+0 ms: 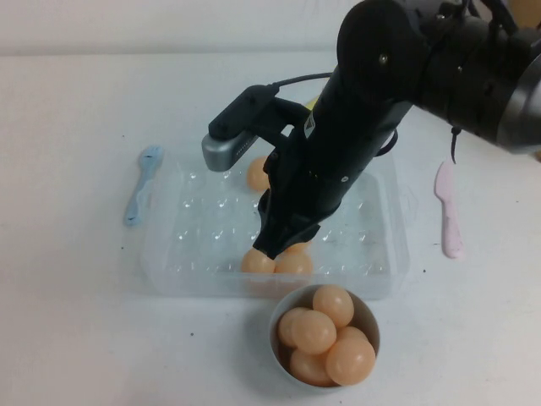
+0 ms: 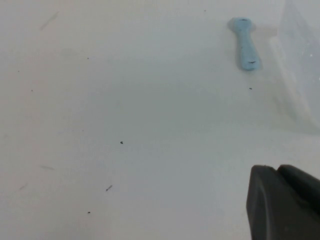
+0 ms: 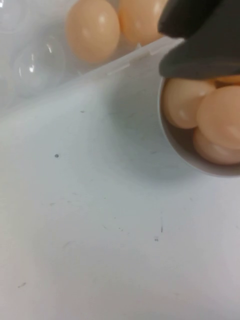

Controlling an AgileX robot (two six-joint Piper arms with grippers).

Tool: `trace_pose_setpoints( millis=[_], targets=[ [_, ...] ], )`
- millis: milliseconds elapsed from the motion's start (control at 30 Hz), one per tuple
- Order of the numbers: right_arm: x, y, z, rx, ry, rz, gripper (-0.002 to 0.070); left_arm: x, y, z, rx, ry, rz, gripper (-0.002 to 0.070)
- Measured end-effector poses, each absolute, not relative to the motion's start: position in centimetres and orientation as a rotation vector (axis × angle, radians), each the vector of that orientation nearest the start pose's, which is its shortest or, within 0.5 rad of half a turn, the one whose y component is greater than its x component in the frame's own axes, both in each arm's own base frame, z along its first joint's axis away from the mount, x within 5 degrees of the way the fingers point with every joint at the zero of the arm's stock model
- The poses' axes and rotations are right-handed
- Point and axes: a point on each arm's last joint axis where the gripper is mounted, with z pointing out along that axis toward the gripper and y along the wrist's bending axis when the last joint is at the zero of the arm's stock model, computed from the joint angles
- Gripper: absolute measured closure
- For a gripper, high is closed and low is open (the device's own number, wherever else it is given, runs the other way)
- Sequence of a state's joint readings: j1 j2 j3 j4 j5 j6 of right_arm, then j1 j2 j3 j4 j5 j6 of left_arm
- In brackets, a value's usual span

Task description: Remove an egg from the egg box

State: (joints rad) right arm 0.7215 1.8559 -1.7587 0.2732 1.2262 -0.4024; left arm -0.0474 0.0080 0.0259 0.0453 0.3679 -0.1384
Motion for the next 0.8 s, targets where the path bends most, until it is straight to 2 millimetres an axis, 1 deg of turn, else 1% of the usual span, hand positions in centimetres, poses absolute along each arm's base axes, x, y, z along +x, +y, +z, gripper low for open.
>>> trace_pose_setpoints(
  millis=[33, 100, 200, 300, 367, 467, 533, 567, 633, 667, 800],
  targets=[
    [28.3, 27.9, 32.1, -1.440, 2.423, 0.459, 0.0603, 5.4, -0.1, 17.1, -0.057, 1.885, -0.083, 0.0680],
    [28.0, 27.7, 32.7, -1.432, 2.418, 0.458, 0.0658, 5.4, -0.1, 17.1, -0.057, 1.885, -0.083, 0.0680],
    [27.5, 27.2, 34.0, -1.402, 2.397, 0.464, 0.0681, 5.4, -0.1, 17.1, -0.057, 1.885, -0.083, 0.0680],
    [26.2, 26.0, 35.7, -1.353, 2.371, 0.469, 0.0688, 5.4, -0.1, 17.1, -0.057, 1.885, -0.083, 0.0680],
    [25.4, 25.1, 36.5, -1.298, 2.337, 0.467, 0.0691, 5.4, -0.1, 17.1, -0.057, 1.885, -0.083, 0.0680],
    [23.9, 23.5, 37.4, -1.221, 2.264, 0.458, 0.0692, 5.4, -0.1, 17.1, -0.057, 1.885, -0.083, 0.0680],
    [22.8, 22.3, 37.5, -1.174, 2.219, 0.457, 0.0693, 5.4, -0.1, 17.1, -0.057, 1.885, -0.083, 0.0680],
    [22.1, 21.7, 38.0, -1.143, 2.175, 0.463, 0.0692, 5.4, -0.1, 17.1, -0.057, 1.885, -0.083, 0.0680],
    [20.7, 20.2, 38.2, -1.088, 2.108, 0.471, 0.0693, 5.4, -0.1, 17.1, -0.057, 1.885, -0.083, 0.0680],
    [19.9, 19.4, 38.7, -1.056, 2.059, 0.478, 0.0693, 5.4, -0.1, 17.1, -0.057, 1.885, -0.083, 0.0680],
    [16.9, 16.5, 39.4, -0.969, 1.926, 0.493, 0.0693, 5.4, -0.1, 17.1, -0.057, 1.885, -0.083, 0.0680]
  ],
)
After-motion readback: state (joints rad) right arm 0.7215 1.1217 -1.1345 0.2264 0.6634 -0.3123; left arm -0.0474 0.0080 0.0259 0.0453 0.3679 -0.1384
